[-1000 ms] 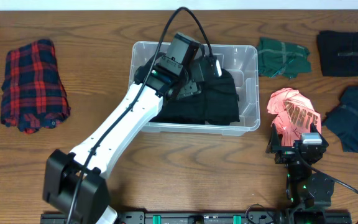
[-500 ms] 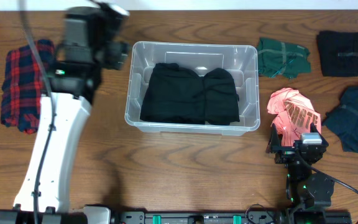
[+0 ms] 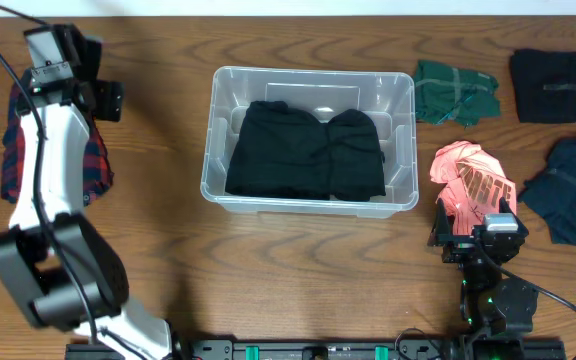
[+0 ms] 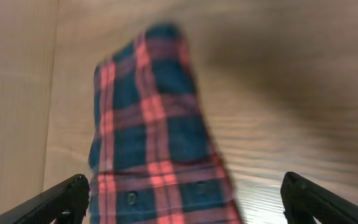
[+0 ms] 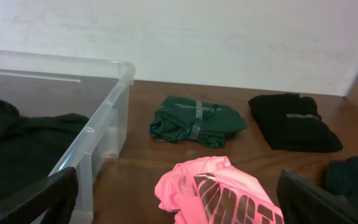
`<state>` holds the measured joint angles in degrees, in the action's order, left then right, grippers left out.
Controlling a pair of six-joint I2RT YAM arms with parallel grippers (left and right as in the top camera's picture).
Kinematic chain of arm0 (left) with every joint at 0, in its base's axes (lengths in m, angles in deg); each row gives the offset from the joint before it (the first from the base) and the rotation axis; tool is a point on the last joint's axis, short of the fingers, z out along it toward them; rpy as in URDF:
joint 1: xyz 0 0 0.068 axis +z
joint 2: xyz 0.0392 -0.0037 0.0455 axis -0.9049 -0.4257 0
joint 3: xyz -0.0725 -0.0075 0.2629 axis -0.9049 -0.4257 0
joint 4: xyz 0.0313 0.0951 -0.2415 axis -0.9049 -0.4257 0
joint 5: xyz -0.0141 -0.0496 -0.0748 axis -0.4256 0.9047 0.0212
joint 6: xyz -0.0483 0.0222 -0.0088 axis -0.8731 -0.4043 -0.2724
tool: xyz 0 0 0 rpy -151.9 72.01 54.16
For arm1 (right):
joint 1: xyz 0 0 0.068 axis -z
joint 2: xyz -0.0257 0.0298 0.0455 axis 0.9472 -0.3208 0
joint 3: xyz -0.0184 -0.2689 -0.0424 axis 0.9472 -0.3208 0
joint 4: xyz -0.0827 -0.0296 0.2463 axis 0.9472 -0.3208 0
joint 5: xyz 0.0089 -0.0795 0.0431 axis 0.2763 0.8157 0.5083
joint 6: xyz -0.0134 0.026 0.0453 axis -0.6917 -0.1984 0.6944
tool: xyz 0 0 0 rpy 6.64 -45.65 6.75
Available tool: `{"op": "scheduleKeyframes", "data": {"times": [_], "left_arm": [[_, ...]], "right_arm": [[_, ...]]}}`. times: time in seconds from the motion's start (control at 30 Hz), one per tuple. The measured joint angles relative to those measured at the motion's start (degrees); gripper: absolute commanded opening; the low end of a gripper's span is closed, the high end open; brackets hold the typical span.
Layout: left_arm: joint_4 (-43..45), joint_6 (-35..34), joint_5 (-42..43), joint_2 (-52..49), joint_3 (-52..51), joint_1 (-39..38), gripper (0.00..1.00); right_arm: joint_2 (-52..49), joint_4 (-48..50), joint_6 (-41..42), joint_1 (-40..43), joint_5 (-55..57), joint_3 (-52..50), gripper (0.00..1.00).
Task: Pack container
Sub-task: 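Move the left gripper back to the plaid shirt and grasp it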
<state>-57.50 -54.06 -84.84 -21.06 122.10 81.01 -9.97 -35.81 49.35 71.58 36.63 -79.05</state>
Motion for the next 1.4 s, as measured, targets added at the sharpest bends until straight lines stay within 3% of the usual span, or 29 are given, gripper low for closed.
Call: {"op": "scheduleKeyframes", "data": {"times": [0.43,0.73,1.4], "left_arm": [[7.89,2.16,-11.80,-9.20,0.00,1.53,0.98],[12.83,2.29,-14.05,-15.82,0.00,1.51,0.98],[13.73,-5.22,-16.15,-20.06,0.02,1.36,1.00]], "right_arm": [[0.00,0.00,0.02,0.00,0.00,0.00,0.99],[0.00,0.00,0.02,0.00,0.02,0.00,0.99],[0.00,0.00,0.02,0.00,0.00,0.00,0.99]]}}
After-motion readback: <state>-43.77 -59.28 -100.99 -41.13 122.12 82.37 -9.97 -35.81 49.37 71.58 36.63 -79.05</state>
